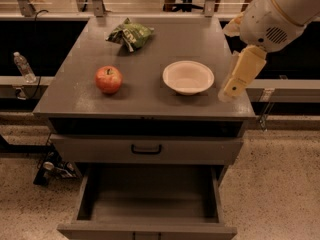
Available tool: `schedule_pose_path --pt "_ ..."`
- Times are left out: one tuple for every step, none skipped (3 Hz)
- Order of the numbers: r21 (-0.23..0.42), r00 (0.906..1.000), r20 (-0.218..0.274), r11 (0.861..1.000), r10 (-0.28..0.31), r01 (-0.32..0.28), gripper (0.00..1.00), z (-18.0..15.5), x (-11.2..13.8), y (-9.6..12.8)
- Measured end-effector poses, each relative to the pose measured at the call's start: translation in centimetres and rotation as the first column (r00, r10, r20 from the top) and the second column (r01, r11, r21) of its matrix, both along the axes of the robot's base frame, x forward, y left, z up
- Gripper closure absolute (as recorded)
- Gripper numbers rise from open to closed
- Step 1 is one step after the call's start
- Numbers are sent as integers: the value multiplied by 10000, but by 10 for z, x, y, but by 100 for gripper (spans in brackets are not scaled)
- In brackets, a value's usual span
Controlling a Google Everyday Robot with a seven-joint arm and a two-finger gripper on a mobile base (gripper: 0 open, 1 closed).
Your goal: Place apple into middle drawer
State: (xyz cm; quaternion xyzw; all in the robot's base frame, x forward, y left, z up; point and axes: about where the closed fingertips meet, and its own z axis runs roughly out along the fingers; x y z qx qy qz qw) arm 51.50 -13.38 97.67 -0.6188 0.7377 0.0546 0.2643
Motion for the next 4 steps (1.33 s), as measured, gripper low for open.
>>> schedule_pose_path --pt "317 9990 441 9995 -4 -10 0 -7 40 28" --pt "326 9968 788 9994 -108 82 0 -13 67 51" --pt "664 9956 935 9978 -98 36 0 -28 89 80" --pt "1223 9973 729 9923 118 -207 0 -53 105 115"
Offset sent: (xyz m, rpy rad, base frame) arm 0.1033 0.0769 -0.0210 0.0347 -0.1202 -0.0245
